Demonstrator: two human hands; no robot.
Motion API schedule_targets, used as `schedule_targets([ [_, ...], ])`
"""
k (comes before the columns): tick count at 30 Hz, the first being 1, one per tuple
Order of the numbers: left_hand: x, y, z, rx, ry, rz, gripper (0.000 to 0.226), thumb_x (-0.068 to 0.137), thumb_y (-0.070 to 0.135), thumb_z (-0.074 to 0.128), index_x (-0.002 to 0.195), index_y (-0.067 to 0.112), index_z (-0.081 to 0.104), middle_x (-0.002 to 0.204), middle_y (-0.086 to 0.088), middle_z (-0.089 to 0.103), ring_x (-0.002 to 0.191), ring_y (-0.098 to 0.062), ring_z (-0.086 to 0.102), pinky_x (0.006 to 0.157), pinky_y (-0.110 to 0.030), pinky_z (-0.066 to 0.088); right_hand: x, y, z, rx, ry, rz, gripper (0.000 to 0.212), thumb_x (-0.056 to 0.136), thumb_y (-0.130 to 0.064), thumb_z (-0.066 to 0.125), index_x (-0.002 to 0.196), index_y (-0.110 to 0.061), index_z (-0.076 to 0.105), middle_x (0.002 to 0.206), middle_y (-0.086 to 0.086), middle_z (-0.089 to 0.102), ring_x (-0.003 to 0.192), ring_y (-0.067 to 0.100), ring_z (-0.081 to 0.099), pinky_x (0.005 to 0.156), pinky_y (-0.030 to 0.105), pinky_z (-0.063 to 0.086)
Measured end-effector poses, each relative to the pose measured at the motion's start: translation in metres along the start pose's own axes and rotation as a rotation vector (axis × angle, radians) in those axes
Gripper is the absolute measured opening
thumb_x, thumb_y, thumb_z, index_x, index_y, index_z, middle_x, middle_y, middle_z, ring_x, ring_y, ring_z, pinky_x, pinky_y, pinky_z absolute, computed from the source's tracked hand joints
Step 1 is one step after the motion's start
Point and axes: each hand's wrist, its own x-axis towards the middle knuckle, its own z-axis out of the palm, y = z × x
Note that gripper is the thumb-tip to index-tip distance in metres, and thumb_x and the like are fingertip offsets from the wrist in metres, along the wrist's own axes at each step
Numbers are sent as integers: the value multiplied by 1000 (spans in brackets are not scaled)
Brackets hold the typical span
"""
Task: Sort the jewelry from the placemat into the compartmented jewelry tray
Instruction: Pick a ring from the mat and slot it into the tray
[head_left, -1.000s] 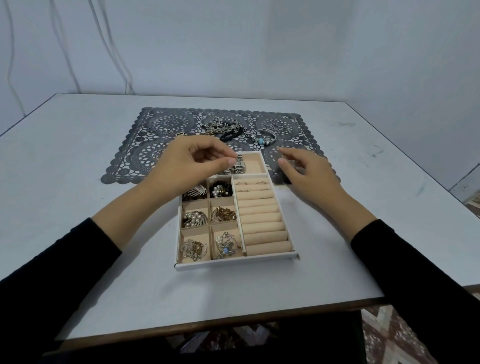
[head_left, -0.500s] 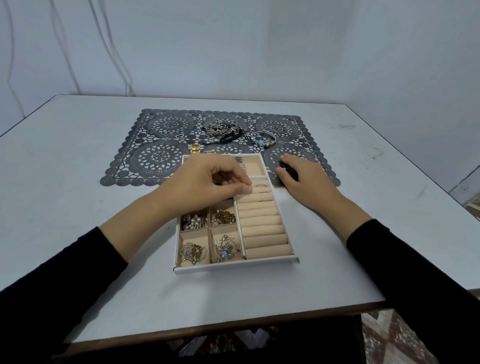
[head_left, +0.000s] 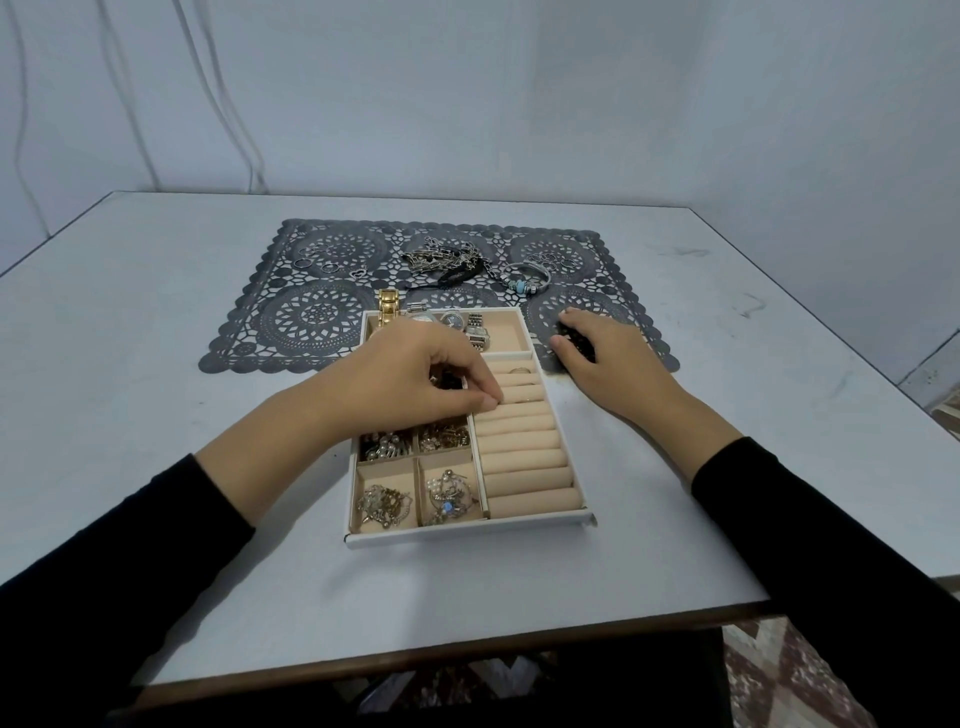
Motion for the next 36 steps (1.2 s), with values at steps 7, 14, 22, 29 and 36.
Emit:
schedule_targets([
  [7,1,-1,-3,3,-27,-8,11,85,27,73,94,25,78,90,14,73,90,-2,66,82,-24,53,0,0,0,1,-6,-2,32,98,-27,51,121,-6,59,120,7,63,112,22,55,92,26,37],
  [14,2,-1,-3,-3,-30,-38,9,82,29,77,91,27,78,88,16,72,90,-1,65,83,-27,52,-1,0,-1,0,-13,2,31,97,-25,52,118,-3,60,119,11,63,112,25,55,93,30,38],
  [22,2,2,-6,-70,-77,-119,10,83,29,75,92,27,77,90,14,73,90,-4,66,84,-31,54,0,1,0,-5,-14,-4,32,97,-26,52,122,-7,59,120,7,63,113,23,55,90,24,36],
  [29,4,4,-2,-66,-51,-191,9,80,31,79,88,28,78,85,12,74,85,-6,66,83,-34,56,1,1,0,-2,-11,-5,31,97,-26,52,120,-6,60,119,8,63,112,23,55,90,27,38],
  [36,5,6,-5,-170,-85,-262,7,80,26,79,86,24,79,74,5,71,68,-2,58,62,-9,44,0,0,-1,11,-13,2,32,97,-26,52,122,-7,59,121,9,63,115,23,54,93,26,37],
])
